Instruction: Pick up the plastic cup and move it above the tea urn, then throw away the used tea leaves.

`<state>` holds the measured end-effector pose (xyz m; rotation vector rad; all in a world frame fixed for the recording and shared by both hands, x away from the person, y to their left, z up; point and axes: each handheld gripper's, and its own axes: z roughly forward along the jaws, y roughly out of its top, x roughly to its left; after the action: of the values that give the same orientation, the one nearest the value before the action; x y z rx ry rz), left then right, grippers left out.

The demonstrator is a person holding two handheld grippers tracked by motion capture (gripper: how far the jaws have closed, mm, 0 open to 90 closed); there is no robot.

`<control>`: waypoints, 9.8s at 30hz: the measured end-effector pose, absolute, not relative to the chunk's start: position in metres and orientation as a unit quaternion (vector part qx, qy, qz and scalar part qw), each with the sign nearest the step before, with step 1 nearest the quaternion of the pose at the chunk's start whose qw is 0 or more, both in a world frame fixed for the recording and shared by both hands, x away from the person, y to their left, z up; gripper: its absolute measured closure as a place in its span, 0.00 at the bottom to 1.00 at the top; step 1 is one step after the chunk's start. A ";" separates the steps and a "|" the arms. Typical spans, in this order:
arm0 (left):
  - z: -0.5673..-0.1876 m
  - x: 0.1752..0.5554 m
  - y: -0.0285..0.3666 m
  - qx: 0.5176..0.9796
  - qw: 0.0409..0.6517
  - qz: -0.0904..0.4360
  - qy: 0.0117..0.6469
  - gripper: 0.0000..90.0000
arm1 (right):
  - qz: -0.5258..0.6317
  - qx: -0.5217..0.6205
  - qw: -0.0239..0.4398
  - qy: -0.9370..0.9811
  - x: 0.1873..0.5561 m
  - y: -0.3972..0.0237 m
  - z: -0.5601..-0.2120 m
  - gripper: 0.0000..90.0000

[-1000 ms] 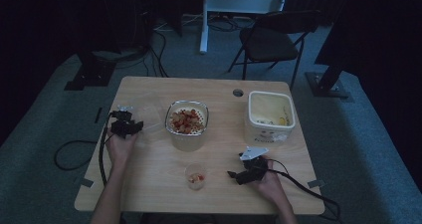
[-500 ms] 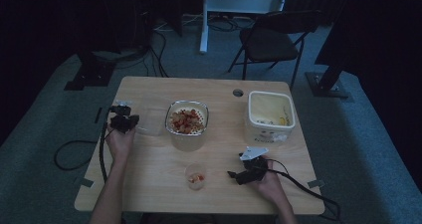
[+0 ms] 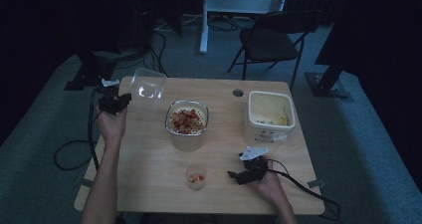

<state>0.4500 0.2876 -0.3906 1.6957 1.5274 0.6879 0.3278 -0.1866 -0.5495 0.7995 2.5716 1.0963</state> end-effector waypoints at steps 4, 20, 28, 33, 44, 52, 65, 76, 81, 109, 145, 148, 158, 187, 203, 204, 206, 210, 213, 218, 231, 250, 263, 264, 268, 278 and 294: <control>-0.362 0.456 0.283 0.660 0.393 0.268 0.581 0.97 | 0.375 0.273 0.117 0.878 0.328 -0.187 -0.549 0.15; -0.316 0.468 0.152 0.745 0.452 0.192 0.452 0.97 | 0.375 0.273 0.118 0.878 0.328 -0.187 -0.549 0.15; -0.310 0.461 0.080 0.789 0.454 0.165 0.379 0.97 | 0.375 0.274 0.117 0.878 0.328 -0.187 -0.549 0.15; -0.308 0.458 0.045 0.802 0.459 0.143 0.354 0.97 | 0.374 0.275 0.117 0.878 0.327 -0.187 -0.549 0.16; -0.315 0.456 -0.008 0.821 0.459 0.104 0.323 0.97 | 0.375 0.275 0.116 0.878 0.327 -0.187 -0.549 0.16; -0.315 0.454 -0.028 0.825 0.466 0.078 0.309 0.97 | 0.374 0.275 0.117 0.878 0.327 -0.187 -0.549 0.16; -0.304 0.450 -0.017 0.811 0.509 0.058 0.281 0.57 | 0.375 0.276 0.117 0.877 0.327 -0.187 -0.549 0.16; -0.307 0.444 0.029 0.802 0.510 0.083 0.299 0.56 | 0.375 0.275 0.117 0.878 0.327 -0.187 -0.549 0.16; -0.311 0.439 0.053 0.791 0.519 0.091 0.310 0.55 | 0.374 0.276 0.118 0.878 0.327 -0.187 -0.549 0.16; -0.379 0.356 0.169 0.780 0.520 0.145 0.316 0.46 | 0.381 0.264 0.105 0.880 0.312 -0.171 -0.544 0.25; -0.502 0.253 0.188 0.822 0.507 0.083 0.246 0.37 | 0.409 0.246 0.054 0.877 0.300 -0.111 -0.546 0.28; -0.506 0.254 0.176 0.825 0.508 0.078 0.236 0.35 | 0.412 0.249 0.051 0.875 0.302 -0.111 -0.545 0.28; -0.516 0.265 0.144 0.837 0.500 0.073 0.211 0.33 | 0.404 0.247 0.058 0.879 0.301 -0.112 -0.545 0.28; -0.519 0.283 0.111 0.803 0.550 0.092 0.210 0.31 | 0.400 0.268 0.068 0.874 0.305 -0.125 -0.546 0.29; -0.524 0.287 0.108 0.822 0.520 0.087 0.217 0.29 | 0.405 0.269 0.070 0.871 0.307 -0.125 -0.546 0.30; -0.524 0.287 0.108 0.822 0.519 0.089 0.217 0.30 | 0.404 0.270 0.070 0.871 0.307 -0.125 -0.546 0.30; -0.523 0.286 0.109 0.822 0.520 0.089 0.214 0.30 | 0.403 0.269 0.071 0.872 0.307 -0.125 -0.546 0.30; -0.521 0.286 0.114 0.818 0.524 0.094 0.220 0.31 | 0.400 0.269 0.072 0.873 0.307 -0.125 -0.546 0.30; -0.517 0.286 0.120 0.809 0.533 0.097 0.228 0.31 | 0.398 0.268 0.074 0.874 0.306 -0.125 -0.546 0.30; -0.496 0.288 0.150 0.784 0.546 0.139 0.260 0.31 | 0.392 0.266 0.084 0.877 0.306 -0.126 -0.546 0.30; -0.444 0.313 0.214 0.741 0.544 0.232 0.319 0.31 | 0.394 0.288 0.092 0.868 0.309 -0.140 -0.547 0.30; -0.436 0.352 0.209 0.707 0.557 0.253 0.354 0.34 | 0.396 0.285 0.097 0.867 0.308 -0.140 -0.548 0.30; -0.413 0.376 0.218 0.717 0.534 0.268 0.359 0.36 | 0.378 0.282 0.121 0.874 0.307 -0.145 -0.547 0.30; -0.412 0.378 0.219 0.718 0.533 0.267 0.361 0.36 | 0.376 0.286 0.123 0.873 0.308 -0.148 -0.547 0.30; -0.407 0.389 0.222 0.723 0.525 0.265 0.362 0.36 | 0.374 0.305 0.133 0.865 0.311 -0.158 -0.547 0.30; -0.400 0.415 0.229 0.736 0.500 0.265 0.371 0.36 | 0.375 0.328 0.143 0.855 0.315 -0.171 -0.548 0.29; -0.371 0.447 0.235 0.737 0.502 0.263 0.369 0.36 | 0.375 0.327 0.144 0.855 0.315 -0.171 -0.549 0.29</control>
<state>0.4467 0.2354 -0.3706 1.7806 0.8914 0.6348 0.3148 -0.1714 -0.5488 0.9437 2.4639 1.0819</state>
